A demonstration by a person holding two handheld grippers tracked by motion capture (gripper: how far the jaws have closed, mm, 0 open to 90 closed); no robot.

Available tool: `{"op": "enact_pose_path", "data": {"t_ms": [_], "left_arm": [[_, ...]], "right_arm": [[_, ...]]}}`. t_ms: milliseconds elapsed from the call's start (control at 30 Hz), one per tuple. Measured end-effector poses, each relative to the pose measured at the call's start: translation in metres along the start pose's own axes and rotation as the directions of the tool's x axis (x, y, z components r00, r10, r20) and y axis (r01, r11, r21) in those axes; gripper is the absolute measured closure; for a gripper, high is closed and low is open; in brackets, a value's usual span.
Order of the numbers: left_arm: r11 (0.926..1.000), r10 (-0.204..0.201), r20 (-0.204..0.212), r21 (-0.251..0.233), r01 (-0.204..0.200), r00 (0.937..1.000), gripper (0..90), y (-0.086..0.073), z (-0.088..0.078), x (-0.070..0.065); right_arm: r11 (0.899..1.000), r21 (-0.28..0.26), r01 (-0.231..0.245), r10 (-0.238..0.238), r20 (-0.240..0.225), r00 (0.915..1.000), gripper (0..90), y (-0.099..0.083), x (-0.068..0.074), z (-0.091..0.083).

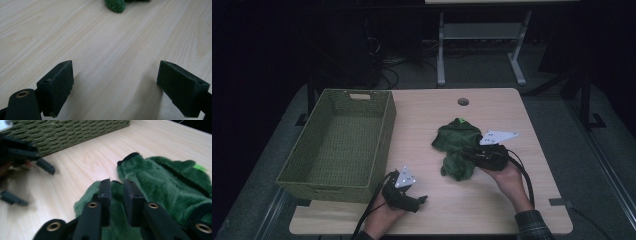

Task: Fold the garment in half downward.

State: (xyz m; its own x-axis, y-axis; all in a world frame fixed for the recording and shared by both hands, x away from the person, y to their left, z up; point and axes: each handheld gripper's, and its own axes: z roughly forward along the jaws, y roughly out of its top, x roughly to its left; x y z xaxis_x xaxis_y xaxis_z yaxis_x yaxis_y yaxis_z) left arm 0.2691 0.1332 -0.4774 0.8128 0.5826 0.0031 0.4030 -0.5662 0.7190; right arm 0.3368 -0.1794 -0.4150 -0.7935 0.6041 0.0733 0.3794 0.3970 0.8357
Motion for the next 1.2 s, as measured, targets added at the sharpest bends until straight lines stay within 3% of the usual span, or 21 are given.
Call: {"op": "enact_pose_path", "data": {"t_ms": [167,300,500,767,933,1100,1200], "left_arm": [[1.0,0.0,0.0,0.0,0.0,1.0,13.2,0.0,0.0,0.0],[1.0,-0.003,0.002,0.0,0.003,1.0,13.2,0.0,0.0,0.0],[1.0,-0.004,0.002,0.0,0.004,1.0,13.2,0.0,0.0,0.0],[1.0,-0.004,0.002,0.0,0.004,1.0,13.2,0.0,0.0,0.0],[1.0,-0.003,0.002,0.0,0.003,1.0,13.1,0.0,0.0,0.0],[1.0,-0.008,-0.001,0.002,0.008,1.0,12.7,0.0,0.0,-0.001],[1.0,-0.008,-0.002,-0.001,0.008,1.0,13.3,0.001,0.001,-0.002]], "right_arm": [[0.999,-0.027,-0.041,0.042,0.04,0.9983,81.7,0.001,-0.004,0.002],[0.997,-0.011,-0.082,0.082,0.066,0.9945,86.4,-0.003,-0.012,0.01],[0.989,0.101,-0.103,0.104,-0.001,0.9946,88.5,-0.013,-0.012,0.037],[0.974,0.191,-0.121,0.137,-0.073,0.9879,90.0,-0.024,-0.009,0.052],[0.97,0.204,-0.131,0.154,-0.102,0.9828,90.0,-0.026,-0.01,0.053],[0.972,0.196,-0.128,0.148,-0.095,0.9844,89.9,-0.026,-0.009,0.053],[0.977,0.167,-0.131,0.145,-0.076,0.9865,82.5,-0.022,-0.009,0.046]]}}
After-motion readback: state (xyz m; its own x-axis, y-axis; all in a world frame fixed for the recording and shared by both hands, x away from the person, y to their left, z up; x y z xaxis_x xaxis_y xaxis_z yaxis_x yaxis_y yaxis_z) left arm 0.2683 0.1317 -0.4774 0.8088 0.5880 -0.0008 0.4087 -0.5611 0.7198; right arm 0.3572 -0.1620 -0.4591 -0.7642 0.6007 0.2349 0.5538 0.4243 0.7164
